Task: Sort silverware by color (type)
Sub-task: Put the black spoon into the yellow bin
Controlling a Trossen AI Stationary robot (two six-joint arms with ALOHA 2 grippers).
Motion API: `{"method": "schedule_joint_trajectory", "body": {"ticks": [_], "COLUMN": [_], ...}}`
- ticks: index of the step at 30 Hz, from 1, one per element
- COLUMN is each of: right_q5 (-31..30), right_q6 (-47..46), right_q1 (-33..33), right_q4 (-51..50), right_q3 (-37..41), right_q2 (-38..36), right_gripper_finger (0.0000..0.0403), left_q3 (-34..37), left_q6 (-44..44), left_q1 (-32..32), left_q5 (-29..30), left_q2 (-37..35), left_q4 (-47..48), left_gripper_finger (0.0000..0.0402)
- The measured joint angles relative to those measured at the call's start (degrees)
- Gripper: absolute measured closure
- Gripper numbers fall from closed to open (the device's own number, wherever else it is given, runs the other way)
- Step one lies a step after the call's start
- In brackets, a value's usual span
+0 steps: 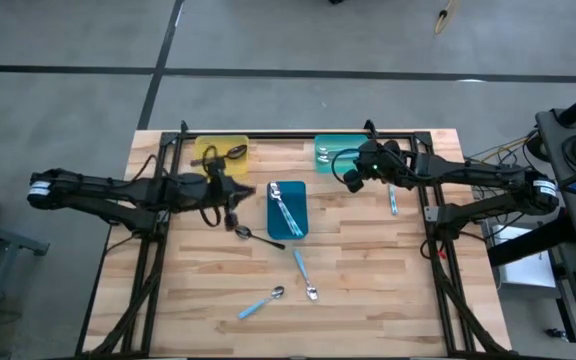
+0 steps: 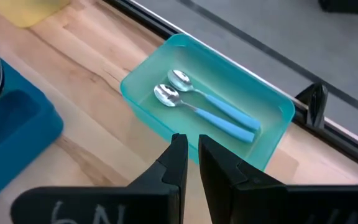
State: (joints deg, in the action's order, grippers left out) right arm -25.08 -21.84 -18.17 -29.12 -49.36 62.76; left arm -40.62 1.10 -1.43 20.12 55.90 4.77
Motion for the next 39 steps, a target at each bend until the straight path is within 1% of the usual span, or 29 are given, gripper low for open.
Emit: {"method": "schedule_joint_trajectory", "body": {"ticks": [2,5,9,12,19,23,28,35,39], "right_q5": [0.0,0.0,0.0,0.0,0.0,0.0,1.4,1.5,1.5], "right_q6": [0.5,1.7,1.9,2.4,5.2,6.0,7.0,7.5,7.0], "right_q1": [0.0,0.0,0.0,0.0,0.0,0.0,0.0,0.0,0.0], "right_q4": [0.3,1.6,1.6,1.5,1.5,1.3,0.8,0.9,1.0], "right_q3": [0.0,0.0,0.0,0.0,0.0,0.0,0.0,0.0,0.0], "right_q2": [0.0,0.0,0.0,0.0,0.0,0.0,0.0,0.0,0.0], "right_gripper_finger": [0.0372,0.0372,0.0371,0.0371,0.0371,0.0371,0.0371,0.0371,0.0371], "left_q3": [0.0,0.2,0.9,0.9,0.9,1.0,1.0,1.0,1.0], "left_q6": [-3.1,-5.8,-7.3,-7.7,-9.0,-8.7,-8.7,-9.1,-8.9], "left_q1": [0.0,0.0,-0.1,-0.6,-1.1,-1.2,-2.3,-3.2,-3.2], "left_q5": [-3.2,-6.0,-9.2,-10.2,-10.3,-10.3,-10.3,-10.1,-8.4], "left_q2": [0.0,0.0,1.3,4.0,11.8,15.5,19.9,26.1,28.8], "left_q4": [3.9,8.1,8.7,8.0,8.7,11.1,11.2,10.7,9.6], "left_gripper_finger": [0.0386,0.0384,0.0371,0.0351,0.0287,0.0263,0.0256,0.0255,0.0255]}}
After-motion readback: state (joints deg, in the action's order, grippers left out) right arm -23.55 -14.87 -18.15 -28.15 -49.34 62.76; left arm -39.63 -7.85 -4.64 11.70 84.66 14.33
